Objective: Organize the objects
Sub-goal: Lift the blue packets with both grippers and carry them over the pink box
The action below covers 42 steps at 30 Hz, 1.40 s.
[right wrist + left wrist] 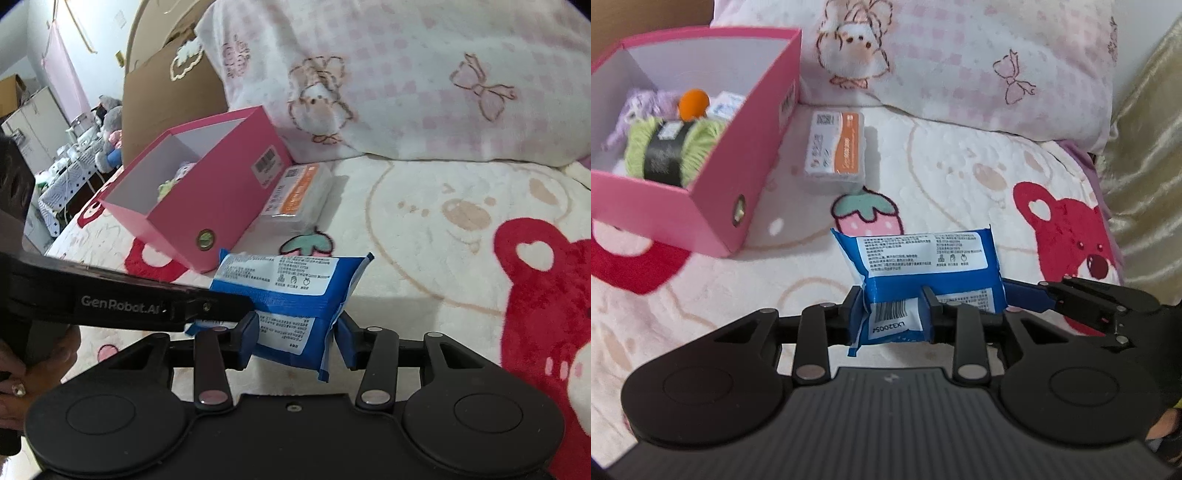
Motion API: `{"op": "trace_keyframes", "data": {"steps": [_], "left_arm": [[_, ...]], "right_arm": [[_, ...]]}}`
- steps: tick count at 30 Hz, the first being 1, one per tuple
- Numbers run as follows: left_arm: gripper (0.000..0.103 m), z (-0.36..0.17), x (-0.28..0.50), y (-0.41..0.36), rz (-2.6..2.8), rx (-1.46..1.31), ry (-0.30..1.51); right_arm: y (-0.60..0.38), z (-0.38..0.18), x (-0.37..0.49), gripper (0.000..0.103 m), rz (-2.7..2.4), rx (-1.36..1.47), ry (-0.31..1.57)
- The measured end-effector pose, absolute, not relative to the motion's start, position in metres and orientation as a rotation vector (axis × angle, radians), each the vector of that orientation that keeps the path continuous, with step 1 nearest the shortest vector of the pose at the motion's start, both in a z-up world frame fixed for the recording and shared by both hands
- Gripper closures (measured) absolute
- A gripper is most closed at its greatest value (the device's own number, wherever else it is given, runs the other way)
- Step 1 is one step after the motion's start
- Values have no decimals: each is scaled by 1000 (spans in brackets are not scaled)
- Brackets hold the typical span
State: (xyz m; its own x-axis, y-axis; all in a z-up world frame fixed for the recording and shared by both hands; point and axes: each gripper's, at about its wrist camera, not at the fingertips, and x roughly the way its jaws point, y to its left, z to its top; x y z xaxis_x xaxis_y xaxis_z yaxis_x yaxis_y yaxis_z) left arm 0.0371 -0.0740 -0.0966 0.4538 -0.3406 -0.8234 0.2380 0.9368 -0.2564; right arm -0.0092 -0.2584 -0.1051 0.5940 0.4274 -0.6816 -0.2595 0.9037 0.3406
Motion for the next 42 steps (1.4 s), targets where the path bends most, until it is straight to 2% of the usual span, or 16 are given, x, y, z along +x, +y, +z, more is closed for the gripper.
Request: {"op": "trace_keyframes", "data": {"steps": [19, 26, 34, 42], "left_arm": [[74, -63, 17, -2, -400, -250, 1113], [74, -48, 15, 7, -421, -261, 1090], [74, -35, 22, 12, -432, -246, 1151], [74, -1, 21, 20, -425, -205, 1096]], "right_arm": [[-212, -66, -39, 46, 516, 106, 826], [-205, -48, -38, 45, 508, 104, 836], [-190, -17, -34, 44, 500, 36, 850], [-180, 10, -30, 42, 506, 51, 842]]}}
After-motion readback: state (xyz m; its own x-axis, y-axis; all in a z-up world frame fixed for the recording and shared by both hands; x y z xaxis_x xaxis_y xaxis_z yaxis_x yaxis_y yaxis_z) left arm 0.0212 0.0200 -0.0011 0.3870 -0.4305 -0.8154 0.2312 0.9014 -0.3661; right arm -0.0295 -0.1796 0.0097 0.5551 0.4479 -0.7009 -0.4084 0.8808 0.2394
